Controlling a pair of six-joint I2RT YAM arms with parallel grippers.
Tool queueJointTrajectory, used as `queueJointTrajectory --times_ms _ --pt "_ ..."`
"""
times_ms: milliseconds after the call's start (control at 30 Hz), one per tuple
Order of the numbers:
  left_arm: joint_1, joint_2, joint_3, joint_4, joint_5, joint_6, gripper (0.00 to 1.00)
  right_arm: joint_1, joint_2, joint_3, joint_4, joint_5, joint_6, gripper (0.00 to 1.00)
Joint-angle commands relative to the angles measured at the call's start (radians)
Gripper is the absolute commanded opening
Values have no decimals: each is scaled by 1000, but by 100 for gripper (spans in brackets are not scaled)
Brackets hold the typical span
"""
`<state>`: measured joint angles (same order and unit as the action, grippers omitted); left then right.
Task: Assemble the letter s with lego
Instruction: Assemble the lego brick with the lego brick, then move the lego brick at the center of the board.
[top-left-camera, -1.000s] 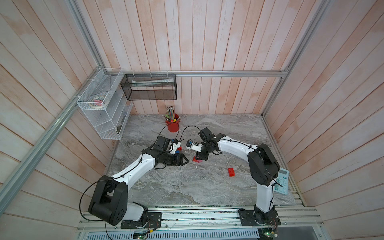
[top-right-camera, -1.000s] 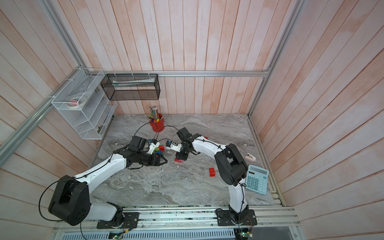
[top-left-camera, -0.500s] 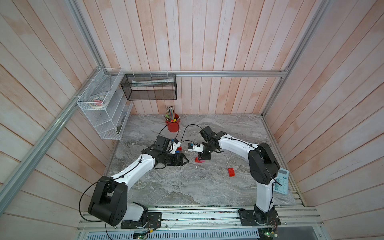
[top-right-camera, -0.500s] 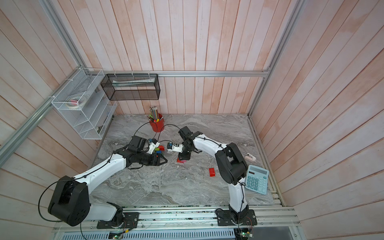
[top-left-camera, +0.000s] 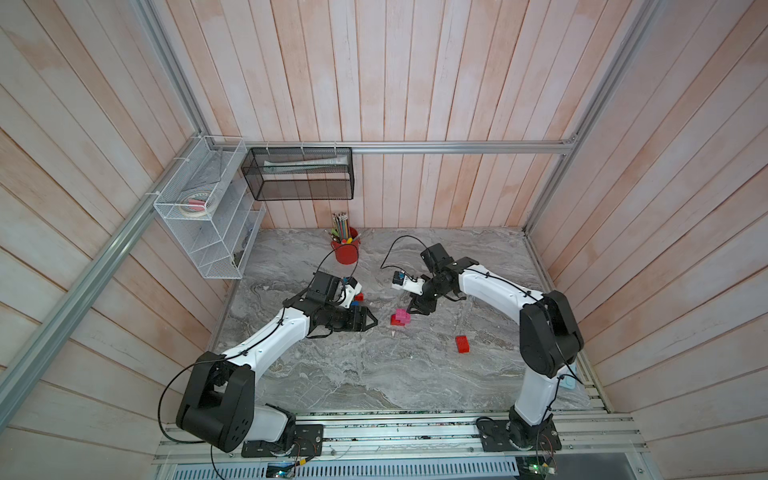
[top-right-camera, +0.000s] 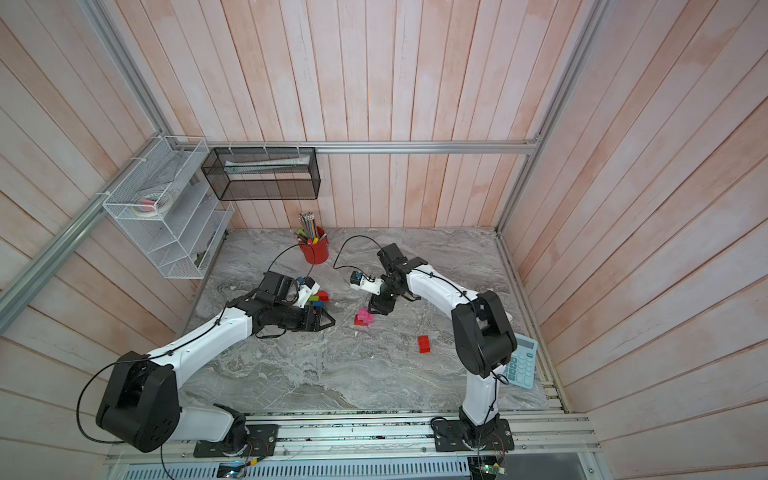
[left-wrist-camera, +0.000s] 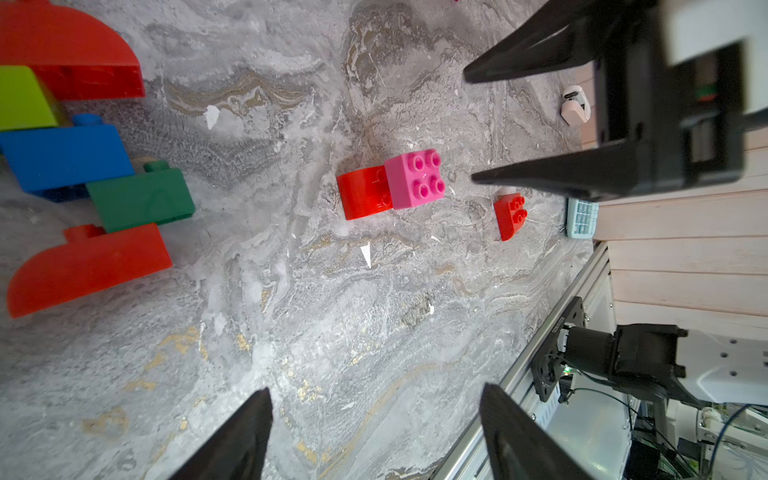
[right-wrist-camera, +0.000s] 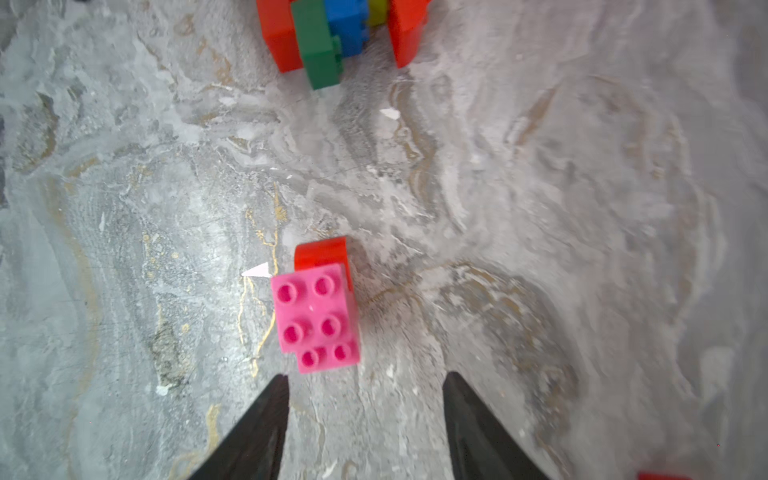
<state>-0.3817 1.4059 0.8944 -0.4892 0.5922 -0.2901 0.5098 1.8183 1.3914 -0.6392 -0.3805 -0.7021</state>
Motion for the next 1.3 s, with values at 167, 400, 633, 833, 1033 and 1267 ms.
queueJointTrajectory --times_ms 167,400,633,833,1033,1267 --pt "-15 14 34 96 38 -47 82 -151 -65 -64 55 1 17 62" --pt "-47 56 76 118 31 -46 82 -247 -19 -58 114 61 16 62" --pt "-64 85 96 139 26 -45 83 -308 89 -16 162 152 33 63" --pt "-63 97 110 140 26 -32 86 -342 193 75 169 148 11 63" --pt "-64 112 120 143 29 -28 87 -346 294 189 138 95 -3 63" --pt "-62 126 128 146 34 -22 87 -344 375 297 71 -1 -27 63"
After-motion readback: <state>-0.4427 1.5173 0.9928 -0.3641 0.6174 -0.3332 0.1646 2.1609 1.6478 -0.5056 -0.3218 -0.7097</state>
